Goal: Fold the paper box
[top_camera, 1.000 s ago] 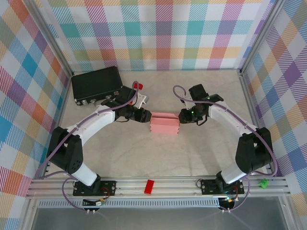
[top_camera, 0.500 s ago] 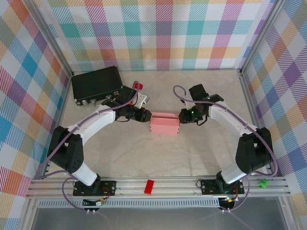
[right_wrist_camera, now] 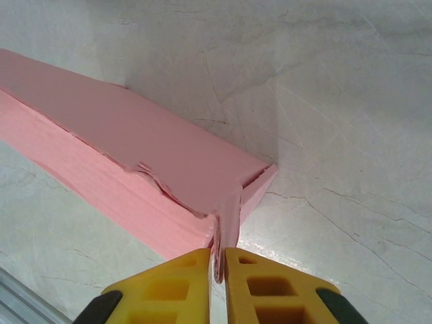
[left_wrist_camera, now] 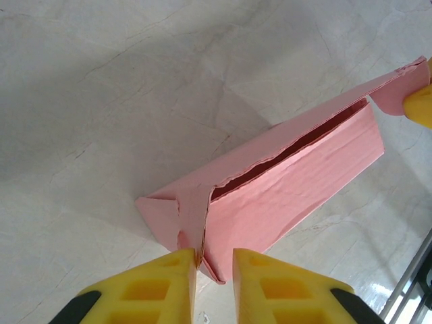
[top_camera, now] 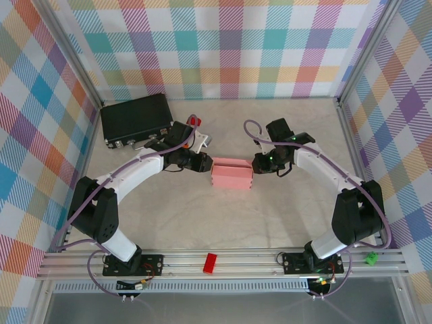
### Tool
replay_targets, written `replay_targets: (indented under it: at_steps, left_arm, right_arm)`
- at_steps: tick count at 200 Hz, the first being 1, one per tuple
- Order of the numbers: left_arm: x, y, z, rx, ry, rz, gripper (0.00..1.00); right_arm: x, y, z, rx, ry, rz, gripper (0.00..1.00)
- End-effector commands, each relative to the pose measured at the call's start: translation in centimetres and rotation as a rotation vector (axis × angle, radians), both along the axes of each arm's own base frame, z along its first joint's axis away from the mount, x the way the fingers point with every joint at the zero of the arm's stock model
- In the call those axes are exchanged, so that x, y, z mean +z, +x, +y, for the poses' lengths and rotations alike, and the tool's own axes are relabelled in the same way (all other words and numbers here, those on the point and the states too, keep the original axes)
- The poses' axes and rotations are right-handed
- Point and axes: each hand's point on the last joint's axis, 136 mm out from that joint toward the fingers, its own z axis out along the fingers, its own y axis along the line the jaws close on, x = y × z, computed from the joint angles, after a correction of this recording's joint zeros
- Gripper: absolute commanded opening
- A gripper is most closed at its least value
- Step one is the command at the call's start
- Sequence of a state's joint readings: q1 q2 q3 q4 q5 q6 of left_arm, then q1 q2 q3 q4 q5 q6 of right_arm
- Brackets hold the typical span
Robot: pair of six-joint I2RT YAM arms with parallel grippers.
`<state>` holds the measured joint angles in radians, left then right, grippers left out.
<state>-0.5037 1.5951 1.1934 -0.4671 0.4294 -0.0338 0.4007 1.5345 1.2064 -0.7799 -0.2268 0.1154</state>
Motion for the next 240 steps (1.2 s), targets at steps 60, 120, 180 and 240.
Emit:
replay_targets:
  at_steps: [60,120,180,240]
  left_arm:
    - [-0.7,-0.7,-0.8,-0.027,-0.007,0.020,0.16]
    - [-1.3,-1.0,-0.6,-0.024,0.010,0.027,0.14]
    - [-1.2,-0.9,-0.5,-0.018,0.014,0.019,0.14]
    - [-1.6,-1.1,-0.6,-0.022,0.010,0.030,0.14]
  right_arm:
    - [0.4,-0.6,1.0,0.034,0.037,0.013,0.13]
    - [0.2,-0.8,1.1,0.039,0.035,0.021,0.13]
    - [0.1,-0.8,1.2,0.041,0.037,0.024,0.13]
    - [-0.1,-1.0,1.3,0.046,0.036,0.032,0.14]
